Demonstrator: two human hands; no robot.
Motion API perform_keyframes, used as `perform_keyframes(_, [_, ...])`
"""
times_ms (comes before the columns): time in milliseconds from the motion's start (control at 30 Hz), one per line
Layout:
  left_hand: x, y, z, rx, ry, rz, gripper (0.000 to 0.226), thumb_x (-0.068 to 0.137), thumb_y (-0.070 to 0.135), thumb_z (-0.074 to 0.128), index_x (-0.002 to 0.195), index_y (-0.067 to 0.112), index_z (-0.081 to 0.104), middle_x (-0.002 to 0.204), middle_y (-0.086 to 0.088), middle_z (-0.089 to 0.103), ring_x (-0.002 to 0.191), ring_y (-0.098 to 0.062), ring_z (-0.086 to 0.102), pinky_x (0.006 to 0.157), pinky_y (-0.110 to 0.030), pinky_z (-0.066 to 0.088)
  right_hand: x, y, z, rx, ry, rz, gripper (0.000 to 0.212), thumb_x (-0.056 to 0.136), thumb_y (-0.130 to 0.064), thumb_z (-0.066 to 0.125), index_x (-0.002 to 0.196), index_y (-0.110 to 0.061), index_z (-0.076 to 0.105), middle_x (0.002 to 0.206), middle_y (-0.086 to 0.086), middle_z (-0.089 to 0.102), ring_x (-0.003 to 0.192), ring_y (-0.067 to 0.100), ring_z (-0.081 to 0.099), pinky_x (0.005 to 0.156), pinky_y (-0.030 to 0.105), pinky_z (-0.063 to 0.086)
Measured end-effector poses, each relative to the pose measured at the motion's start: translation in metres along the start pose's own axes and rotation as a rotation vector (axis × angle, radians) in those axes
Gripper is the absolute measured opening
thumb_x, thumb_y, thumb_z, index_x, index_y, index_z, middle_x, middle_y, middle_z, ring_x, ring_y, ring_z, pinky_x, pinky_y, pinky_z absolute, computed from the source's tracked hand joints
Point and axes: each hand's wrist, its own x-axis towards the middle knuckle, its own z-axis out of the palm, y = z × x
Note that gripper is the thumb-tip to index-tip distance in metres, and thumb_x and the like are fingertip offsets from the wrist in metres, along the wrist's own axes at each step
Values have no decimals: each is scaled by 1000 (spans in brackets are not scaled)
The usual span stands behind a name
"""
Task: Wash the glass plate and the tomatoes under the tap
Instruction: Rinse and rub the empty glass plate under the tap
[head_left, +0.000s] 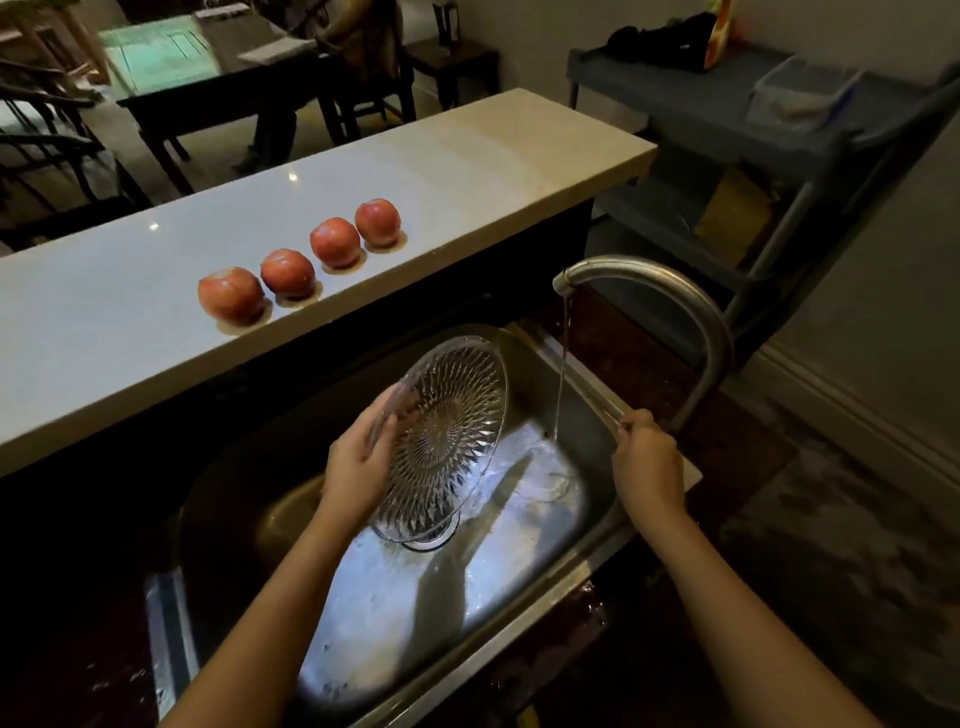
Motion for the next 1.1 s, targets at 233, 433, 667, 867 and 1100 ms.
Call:
perform_keyframes(233, [-24,-18,-7,476,-13,187,47,90,-3,49,133,17,51,117,0,60,102,-13,54,84,-26,41,-3,-2,1,-9,0,2,16,97,-10,41,109,-5,51,96,18,66,91,32,65,79,48,54])
perform_keyframes(433, [-35,-73,-18,-4,353,-436,34,98,9,38,130,10,50,117,-18,59,101,-24,60,91,-43,51,-2,-1,1,-16,7,-9,17,97,-10,42,109,-6,51,99,19,65,92,34,63,79,48,54])
perform_keyframes(667, [-69,-143,-13,-398,431,-859,20,101,10,32,100,23,48,83,-5,51,47,-6,62,49,-22,55,3,2,6,-42,12,1,18,96,-10,44,113,-6,50,101,20,65,92,35,64,79,47,54])
perform_keyframes(867, [-81,-182,-3,-454,376,-1025,22,100,12,34,85,18,48,66,-2,67,53,-10,67,50,-25,56,4,7,13,-56,48,-38,23,97,-11,41,118,-5,50,100,21,65,88,36,63,75,44,53])
perform_keyframes(1100, [-83,-204,3,-176,215,-1093,31,86,-8,44,64,11,32,47,-12,37,27,-14,37,35,-16,37,1,9,19,29,54,-71,27,96,-8,42,122,-5,52,112,21,61,100,36,60,85,42,47])
